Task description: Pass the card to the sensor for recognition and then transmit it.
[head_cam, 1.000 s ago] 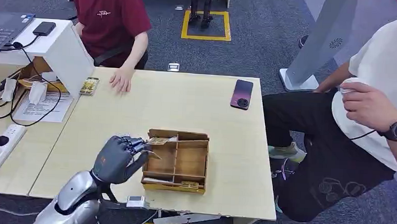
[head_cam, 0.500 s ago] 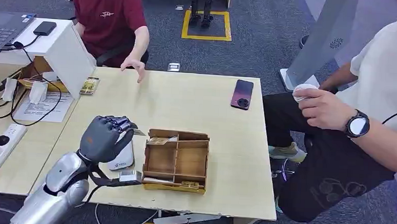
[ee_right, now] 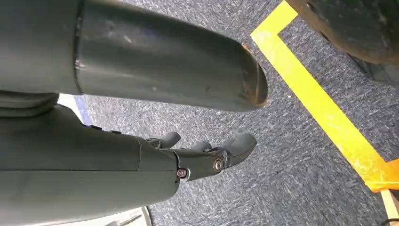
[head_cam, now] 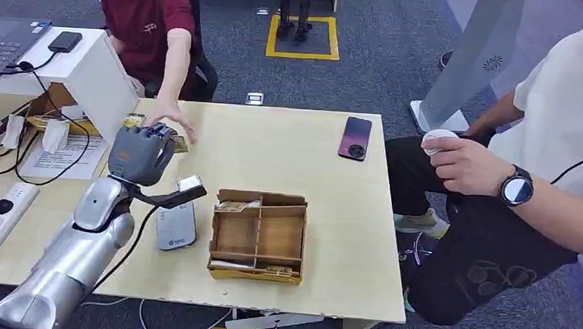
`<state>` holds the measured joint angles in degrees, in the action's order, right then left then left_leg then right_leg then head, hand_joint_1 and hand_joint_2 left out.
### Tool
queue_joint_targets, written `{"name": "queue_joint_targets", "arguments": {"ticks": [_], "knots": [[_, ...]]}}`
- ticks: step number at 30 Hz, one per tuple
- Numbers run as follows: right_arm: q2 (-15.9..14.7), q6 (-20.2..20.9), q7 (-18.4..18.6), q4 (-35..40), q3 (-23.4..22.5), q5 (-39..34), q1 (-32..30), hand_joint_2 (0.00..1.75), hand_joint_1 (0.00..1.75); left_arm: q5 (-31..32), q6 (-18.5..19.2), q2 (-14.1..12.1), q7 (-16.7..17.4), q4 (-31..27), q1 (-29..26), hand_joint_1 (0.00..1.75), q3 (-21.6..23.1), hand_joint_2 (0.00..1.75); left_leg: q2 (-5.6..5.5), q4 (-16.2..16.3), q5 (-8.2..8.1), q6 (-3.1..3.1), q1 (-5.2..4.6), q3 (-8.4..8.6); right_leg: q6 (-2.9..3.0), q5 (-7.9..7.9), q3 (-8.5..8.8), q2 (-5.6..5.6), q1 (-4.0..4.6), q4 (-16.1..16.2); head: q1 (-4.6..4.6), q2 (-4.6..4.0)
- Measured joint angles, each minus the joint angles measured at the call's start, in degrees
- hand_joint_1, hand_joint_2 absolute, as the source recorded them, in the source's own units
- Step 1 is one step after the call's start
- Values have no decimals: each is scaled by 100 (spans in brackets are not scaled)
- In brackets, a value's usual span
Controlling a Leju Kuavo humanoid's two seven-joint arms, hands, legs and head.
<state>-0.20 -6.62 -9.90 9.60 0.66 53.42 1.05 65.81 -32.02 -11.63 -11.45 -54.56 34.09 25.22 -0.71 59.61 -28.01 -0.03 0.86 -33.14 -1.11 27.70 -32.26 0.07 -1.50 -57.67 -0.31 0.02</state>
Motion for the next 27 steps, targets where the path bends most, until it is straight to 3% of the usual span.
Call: {"name": "queue_joint_targets", "arguments": {"ticks": [24,25,26,27], "knots": [[2,37,52,0,-13,59,-4,0,0,-65,-79,142,-39,494,71,175,-133,175,0,0,0,0,0,-2,0,0,-1,0,0,0,0,0],[2,35,54,0,-20,59,-5,0,0,-68,-74,146,-53,503,73,157,-144,175,1,0,0,0,0,-2,0,0,-1,0,0,0,0,0],[2,35,54,0,-24,63,-5,0,0,-72,-74,155,-55,512,79,14,-155,175,1,0,0,0,0,-2,0,0,-1,0,0,0,0,0],[2,35,54,0,-31,72,-5,0,0,-83,-74,162,-57,520,84,0,-166,175,1,0,0,0,0,-2,0,0,-1,1,0,0,0,0]]}}
